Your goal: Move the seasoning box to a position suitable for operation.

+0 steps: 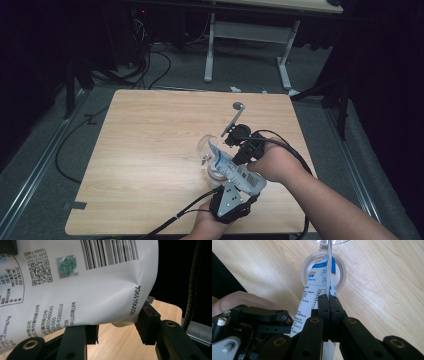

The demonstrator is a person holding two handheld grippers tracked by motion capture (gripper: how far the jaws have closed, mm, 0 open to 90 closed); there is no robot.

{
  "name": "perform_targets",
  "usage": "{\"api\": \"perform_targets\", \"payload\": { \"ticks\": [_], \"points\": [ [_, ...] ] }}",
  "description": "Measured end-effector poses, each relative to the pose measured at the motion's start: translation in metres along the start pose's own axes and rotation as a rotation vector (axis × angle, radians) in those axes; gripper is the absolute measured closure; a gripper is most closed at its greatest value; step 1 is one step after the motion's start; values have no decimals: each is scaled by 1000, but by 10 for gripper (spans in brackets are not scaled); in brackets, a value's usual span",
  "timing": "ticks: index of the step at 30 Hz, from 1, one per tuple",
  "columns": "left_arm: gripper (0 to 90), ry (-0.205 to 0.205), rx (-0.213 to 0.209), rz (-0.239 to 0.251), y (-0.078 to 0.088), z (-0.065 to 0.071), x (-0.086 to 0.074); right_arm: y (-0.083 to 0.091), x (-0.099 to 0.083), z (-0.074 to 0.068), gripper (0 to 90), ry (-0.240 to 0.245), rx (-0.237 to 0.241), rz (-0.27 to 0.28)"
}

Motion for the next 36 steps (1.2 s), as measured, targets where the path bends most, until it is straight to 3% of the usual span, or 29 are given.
{"api": "perform_targets", "payload": {
  "ticks": [18, 36],
  "points": [
    [583, -10, -9, -23, 2, 2, -16, -6, -7, -2, 898, -13, 7, -21],
    [583, -6, -17, -39, 0, 2, -23, -8, -12, -1, 898, -18, 12, -25]
  ]
}}
Point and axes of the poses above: each handheld gripper's, and its own axes: y roughly backward along the jaws, x roughly out of its top, z roughly to its right, the point moved 10 cm from there along -y, roughly forward along the jaws, and after that the axes turned 2 degrees about x, right-handed, at the moved point
